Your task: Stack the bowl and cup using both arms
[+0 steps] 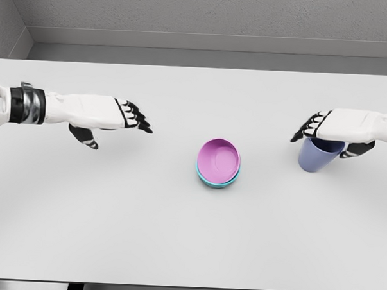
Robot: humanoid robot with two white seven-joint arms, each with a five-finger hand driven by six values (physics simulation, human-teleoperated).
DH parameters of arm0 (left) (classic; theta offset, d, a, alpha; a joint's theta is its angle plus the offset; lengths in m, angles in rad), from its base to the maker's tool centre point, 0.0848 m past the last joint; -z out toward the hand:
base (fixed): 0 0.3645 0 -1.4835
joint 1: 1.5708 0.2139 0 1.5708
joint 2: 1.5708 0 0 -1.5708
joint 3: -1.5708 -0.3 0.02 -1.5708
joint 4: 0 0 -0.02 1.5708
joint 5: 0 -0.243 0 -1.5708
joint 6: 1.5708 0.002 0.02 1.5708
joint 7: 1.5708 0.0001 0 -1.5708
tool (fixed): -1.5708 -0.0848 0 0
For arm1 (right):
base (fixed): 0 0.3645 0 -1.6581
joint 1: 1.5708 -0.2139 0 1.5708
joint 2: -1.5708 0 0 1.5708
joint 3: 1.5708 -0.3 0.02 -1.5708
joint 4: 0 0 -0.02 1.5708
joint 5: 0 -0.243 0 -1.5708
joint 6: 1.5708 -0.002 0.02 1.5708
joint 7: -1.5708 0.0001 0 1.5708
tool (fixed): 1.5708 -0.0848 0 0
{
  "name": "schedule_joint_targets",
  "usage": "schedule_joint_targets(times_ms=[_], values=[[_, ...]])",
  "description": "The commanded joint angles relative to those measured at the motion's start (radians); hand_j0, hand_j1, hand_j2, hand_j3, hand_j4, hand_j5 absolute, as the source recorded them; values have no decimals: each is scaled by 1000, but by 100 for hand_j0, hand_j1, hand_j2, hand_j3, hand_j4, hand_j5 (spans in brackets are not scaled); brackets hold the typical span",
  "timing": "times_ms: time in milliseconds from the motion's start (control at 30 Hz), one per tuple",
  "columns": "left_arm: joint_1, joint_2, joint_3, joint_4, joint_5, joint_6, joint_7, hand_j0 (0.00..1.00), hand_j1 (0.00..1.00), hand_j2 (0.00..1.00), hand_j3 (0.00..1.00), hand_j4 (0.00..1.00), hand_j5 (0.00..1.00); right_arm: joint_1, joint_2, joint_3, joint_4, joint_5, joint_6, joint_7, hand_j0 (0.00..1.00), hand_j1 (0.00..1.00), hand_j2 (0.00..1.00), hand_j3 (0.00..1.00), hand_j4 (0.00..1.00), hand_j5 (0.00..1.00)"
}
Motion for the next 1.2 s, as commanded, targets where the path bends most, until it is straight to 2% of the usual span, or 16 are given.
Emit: schedule_joint_targets(times_ms=[0,100,233,333,500,567,633,700,967,1167], values=[[0,19,11,-8,4,3,-3,100,100,100,100,100,100,0,-1,0,2,-3,2,0,80,80,80,80,80,80],[5,26,11,-31,6,3,-3,100,100,100,100,100,100,-3,-1,-1,0,-3,2,0,70,70,70,70,70,70],[6,26,10,-32,6,3,-1,100,100,100,100,100,100,-3,-1,-1,0,-5,2,0,70,70,70,70,70,70],[5,26,10,-34,6,3,-3,100,100,100,100,100,100,-3,-1,-1,2,-6,2,0,57,57,57,57,57,57],[5,28,10,-34,7,3,-3,100,100,100,100,100,100,-6,1,-9,0,-17,2,0,56,56,56,56,56,56],[5,28,10,-34,6,3,-3,100,100,100,100,100,100,-15,1,-13,0,-20,2,0,49,49,49,49,49,49],[5,37,10,-34,7,3,-3,100,100,100,100,100,100,-20,1,-16,2,-31,2,0,49,49,49,49,49,49],[5,39,10,-34,7,3,-3,100,100,100,100,100,100,-21,1,-17,2,-54,2,0,41,41,41,41,41,41],[0,69,13,-31,7,3,-1,100,100,100,100,100,100,-34,7,-35,-6,-83,2,0,41,41,41,41,41,41],[0,98,14,-32,9,3,0,100,100,100,100,100,100,-57,24,-56,-75,-108,2,0,42,42,42,42,42,42]])
